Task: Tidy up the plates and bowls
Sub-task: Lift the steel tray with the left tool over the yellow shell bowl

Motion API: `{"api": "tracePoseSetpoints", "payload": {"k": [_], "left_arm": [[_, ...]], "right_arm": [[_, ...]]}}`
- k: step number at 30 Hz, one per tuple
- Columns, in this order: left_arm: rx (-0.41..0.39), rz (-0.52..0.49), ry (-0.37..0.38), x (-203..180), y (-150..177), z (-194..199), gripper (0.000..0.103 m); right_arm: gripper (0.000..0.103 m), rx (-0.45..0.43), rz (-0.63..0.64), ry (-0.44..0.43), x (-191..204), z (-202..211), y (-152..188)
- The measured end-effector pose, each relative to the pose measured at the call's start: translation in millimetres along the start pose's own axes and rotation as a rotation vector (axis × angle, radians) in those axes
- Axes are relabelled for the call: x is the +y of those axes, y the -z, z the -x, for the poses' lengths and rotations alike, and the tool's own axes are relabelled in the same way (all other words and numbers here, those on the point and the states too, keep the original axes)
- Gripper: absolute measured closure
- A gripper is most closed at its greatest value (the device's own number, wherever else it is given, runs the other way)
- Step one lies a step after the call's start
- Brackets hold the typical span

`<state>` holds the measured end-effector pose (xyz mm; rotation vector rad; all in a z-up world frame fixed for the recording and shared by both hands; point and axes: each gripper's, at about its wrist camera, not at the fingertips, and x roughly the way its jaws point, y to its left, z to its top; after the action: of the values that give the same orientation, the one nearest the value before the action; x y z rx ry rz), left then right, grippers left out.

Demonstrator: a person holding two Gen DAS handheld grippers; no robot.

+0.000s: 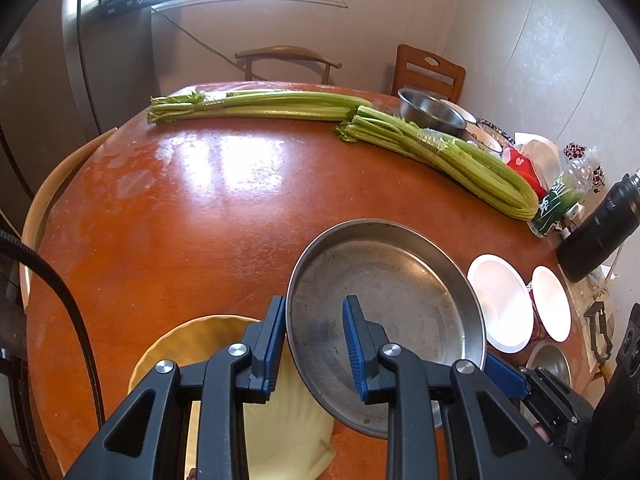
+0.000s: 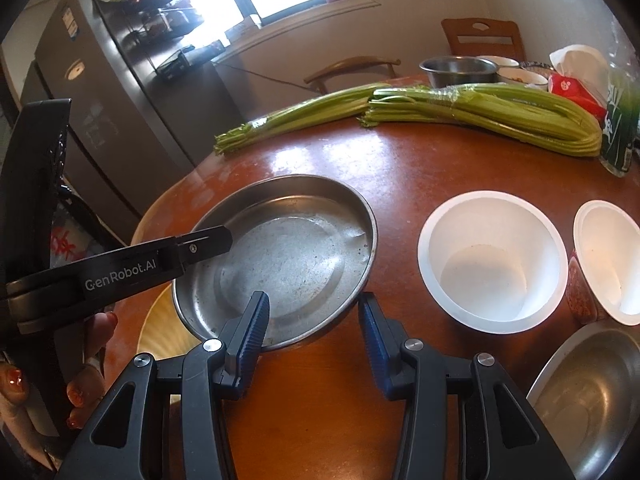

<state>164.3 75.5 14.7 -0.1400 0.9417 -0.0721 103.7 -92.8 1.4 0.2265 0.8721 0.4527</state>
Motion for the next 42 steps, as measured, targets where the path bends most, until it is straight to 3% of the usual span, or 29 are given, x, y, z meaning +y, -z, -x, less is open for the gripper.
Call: {"api": "tracePoseSetpoints", "payload": {"k": [7, 23, 33, 42], "left_arm": [[-0.049, 0.026, -0.015, 8.8, 6.0, 25.1, 0.075], [-0.177, 0.121, -0.114, 45.9, 26.9, 75.9, 0.075], [-0.232, 0.223, -0.167, 81.2, 42.7, 90.7, 0.075], [-0.244, 0.263, -0.203, 90.2, 58.6, 86.8, 0.075]], "right_arm": [[0.055, -0.05, 0.055, -0.031, 17.0, 15.0, -3.7], [0.055, -0.061, 0.212, -0.112, 68.3, 13.4, -10.0], [0.055, -0.05, 0.341, -0.154, 99.2, -5.6, -4.3], [0.055, -0.035, 0.398, -0.158, 108.3, -23.7, 2.4]]}}
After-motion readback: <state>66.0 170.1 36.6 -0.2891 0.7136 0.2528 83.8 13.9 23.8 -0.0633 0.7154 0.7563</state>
